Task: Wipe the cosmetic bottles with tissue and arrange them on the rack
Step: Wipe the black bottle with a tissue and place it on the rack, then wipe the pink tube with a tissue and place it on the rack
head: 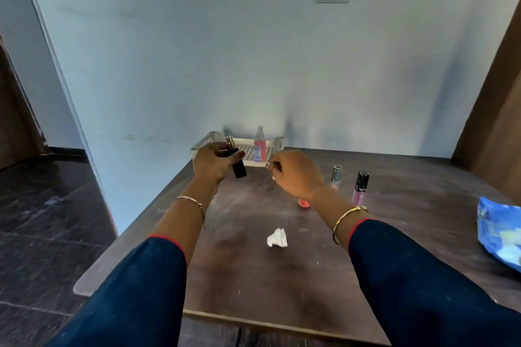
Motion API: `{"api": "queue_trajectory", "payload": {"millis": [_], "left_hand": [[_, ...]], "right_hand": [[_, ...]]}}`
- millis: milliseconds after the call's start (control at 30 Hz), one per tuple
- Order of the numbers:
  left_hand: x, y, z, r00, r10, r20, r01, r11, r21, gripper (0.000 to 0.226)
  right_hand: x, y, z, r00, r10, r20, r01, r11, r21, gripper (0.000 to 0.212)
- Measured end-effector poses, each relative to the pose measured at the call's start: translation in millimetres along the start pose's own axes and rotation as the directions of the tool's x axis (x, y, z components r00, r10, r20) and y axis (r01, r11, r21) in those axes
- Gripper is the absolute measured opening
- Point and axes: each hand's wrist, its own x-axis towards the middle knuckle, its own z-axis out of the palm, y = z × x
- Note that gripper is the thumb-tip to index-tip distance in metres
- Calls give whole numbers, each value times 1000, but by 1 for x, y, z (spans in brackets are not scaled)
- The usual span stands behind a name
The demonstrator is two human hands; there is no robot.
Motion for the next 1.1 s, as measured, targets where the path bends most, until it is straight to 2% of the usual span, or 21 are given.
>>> {"api": "queue_trajectory", "payload": {"millis": [100, 300, 600, 1100], "left_hand": [[40, 5, 12, 998, 63, 0, -62, 991, 116, 45], [93, -9, 44, 989, 146, 37, -150, 917, 369, 45], [128, -40, 60, 987, 128, 94, -157, 869, 469, 41], [125, -44, 74, 977, 102, 185, -182, 852, 491, 40]], "right_hand": [[26, 9, 0, 999, -37, -38, 31, 989, -146, 21], [64, 33, 9, 999, -47, -27, 38, 961, -272, 24], [93, 60, 23, 997, 81, -2, -80, 987, -142, 21], [89, 73, 20, 997, 72, -26, -75, 991, -109, 20]]}}
